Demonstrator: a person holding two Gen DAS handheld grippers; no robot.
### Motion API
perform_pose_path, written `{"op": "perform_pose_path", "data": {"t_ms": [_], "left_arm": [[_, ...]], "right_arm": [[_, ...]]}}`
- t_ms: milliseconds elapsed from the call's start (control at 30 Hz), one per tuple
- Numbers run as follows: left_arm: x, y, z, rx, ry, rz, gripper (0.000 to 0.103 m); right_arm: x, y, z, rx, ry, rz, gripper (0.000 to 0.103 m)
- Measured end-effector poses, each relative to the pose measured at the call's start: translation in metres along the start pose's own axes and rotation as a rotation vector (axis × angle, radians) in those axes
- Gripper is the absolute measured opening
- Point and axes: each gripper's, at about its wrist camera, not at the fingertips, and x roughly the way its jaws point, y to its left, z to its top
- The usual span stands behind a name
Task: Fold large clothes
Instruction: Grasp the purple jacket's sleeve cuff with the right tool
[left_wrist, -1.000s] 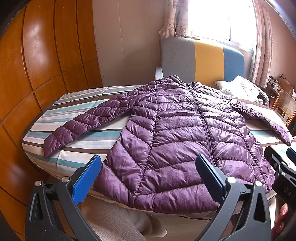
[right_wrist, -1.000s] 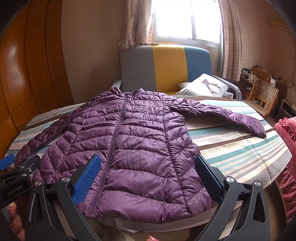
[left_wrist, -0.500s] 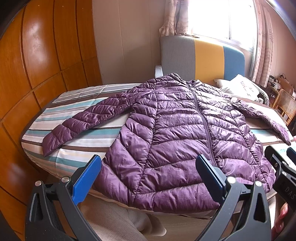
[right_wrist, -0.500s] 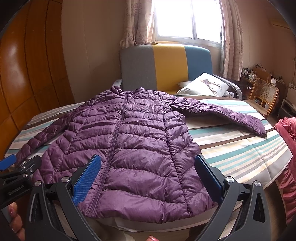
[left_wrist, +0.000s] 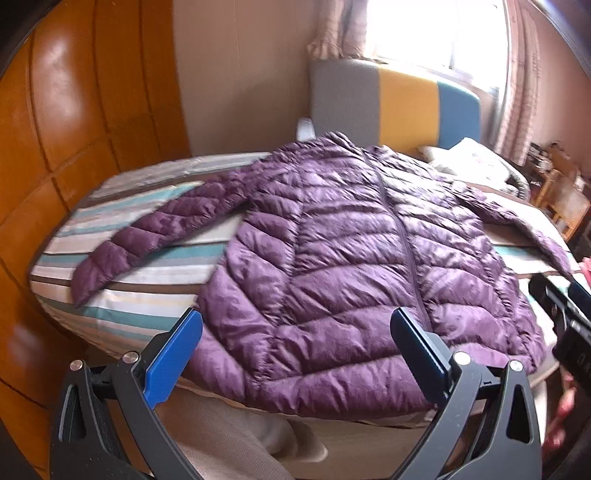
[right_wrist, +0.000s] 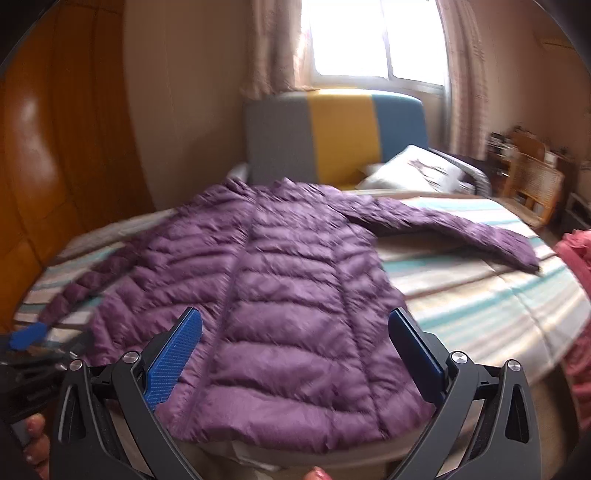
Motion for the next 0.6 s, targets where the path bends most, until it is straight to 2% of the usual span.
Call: {"op": "perform_pose_path", "data": {"t_ms": [67,133,167,233,433,533,567,600], "left_arm": [[0.004,0.004,-0.001,-0.02,0.011,-0.061,0.101],[0.007,0.012,-0.003,-0.067,-0.009,-0.13,0.101],[0.009,0.015,-0.004,-0.084,-0.027,-0.137,0.101],[0.014,0.021,-0.001,-0.1,-0.055,-0.112,0.101],[0.05,0.025,0.027,-0.063,-0.031,-0.114,0.101],[0.074,0.024,0.043,-0.048,-0.016,-0.07,0.101],[0.08,0.024,0.046,-0.043,-0.012,-0.057,0.101],[0.089,0.023,0.051,-0.033,-0.007,-0.035,0.101]], "right_arm": [[0.005,-0.009,0.0,0.024,-0.011,0.089,0.1],[0.015,-0.018,0.001,0.045,0.032,0.093,0.1],[0.024,-0.025,0.002,0.048,0.085,0.075,0.1],[0.035,-0.038,0.004,0.069,0.131,0.034,0.1],[0.066,-0.11,0.016,0.246,0.137,-0.043,0.1],[0.087,-0.145,0.021,0.331,0.136,-0.065,0.1],[0.095,-0.159,0.023,0.368,0.133,-0.071,0.098],[0.1,-0.168,0.023,0.393,0.13,-0.07,0.091]]}}
